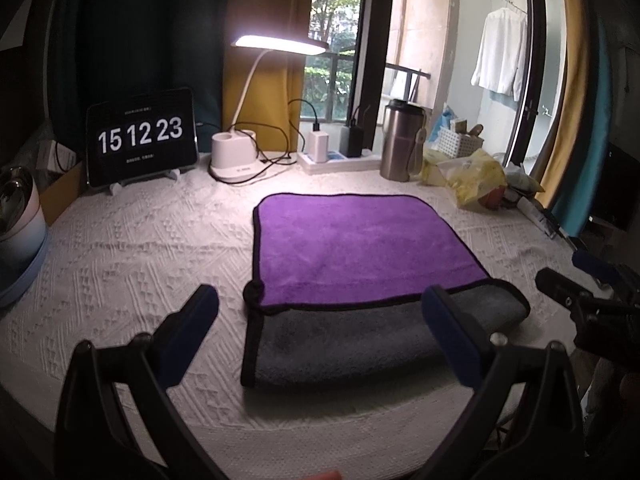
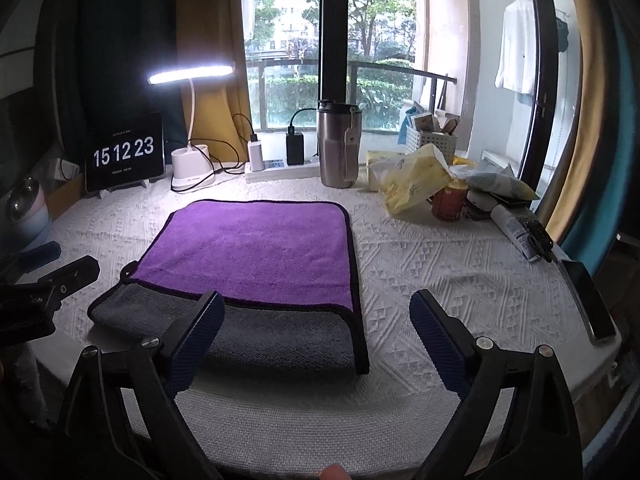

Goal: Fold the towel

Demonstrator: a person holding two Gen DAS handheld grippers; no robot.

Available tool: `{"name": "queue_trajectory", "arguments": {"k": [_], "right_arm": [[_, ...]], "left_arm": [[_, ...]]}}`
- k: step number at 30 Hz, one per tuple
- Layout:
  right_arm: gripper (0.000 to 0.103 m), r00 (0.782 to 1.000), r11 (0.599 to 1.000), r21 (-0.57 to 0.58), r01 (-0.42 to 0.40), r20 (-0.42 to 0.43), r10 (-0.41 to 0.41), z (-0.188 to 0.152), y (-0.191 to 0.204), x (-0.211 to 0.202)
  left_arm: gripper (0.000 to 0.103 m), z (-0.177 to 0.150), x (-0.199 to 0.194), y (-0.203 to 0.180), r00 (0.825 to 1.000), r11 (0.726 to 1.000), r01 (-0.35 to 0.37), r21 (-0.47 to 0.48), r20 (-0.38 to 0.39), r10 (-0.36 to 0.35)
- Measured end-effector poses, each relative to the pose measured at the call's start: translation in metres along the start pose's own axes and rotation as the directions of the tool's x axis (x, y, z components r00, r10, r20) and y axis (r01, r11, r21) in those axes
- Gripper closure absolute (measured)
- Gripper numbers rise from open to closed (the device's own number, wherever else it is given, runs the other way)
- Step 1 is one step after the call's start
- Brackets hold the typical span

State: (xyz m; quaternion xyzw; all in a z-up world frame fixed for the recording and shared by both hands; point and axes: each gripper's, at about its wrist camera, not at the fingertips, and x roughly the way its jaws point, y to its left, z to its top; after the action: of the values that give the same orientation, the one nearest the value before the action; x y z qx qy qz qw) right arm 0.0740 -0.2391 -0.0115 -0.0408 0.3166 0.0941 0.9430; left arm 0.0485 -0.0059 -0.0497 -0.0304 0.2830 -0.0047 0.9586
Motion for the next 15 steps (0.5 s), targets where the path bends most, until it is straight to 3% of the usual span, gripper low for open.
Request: {"name": "queue_trajectory", "arguments": {"k": [9,15], "right_arm": [[0.012,0.997,1.0,0.01,-0.009,-0.079,0.01,-0.003,-0.007,0.028],[0.02,0.992,1.0,0.016,-0.013,-0.125,0.015,-0.003,-0.011,0.045]], "left_arm": [[0.001,-0.005,0.034,0.004,0.992,1.0,-0.007,-0.005,-0.123,0.006],[0.006,-0.01,0.055,0.008,0.98,1.0,-0.027,-0.001,-0.195,0.026]]}}
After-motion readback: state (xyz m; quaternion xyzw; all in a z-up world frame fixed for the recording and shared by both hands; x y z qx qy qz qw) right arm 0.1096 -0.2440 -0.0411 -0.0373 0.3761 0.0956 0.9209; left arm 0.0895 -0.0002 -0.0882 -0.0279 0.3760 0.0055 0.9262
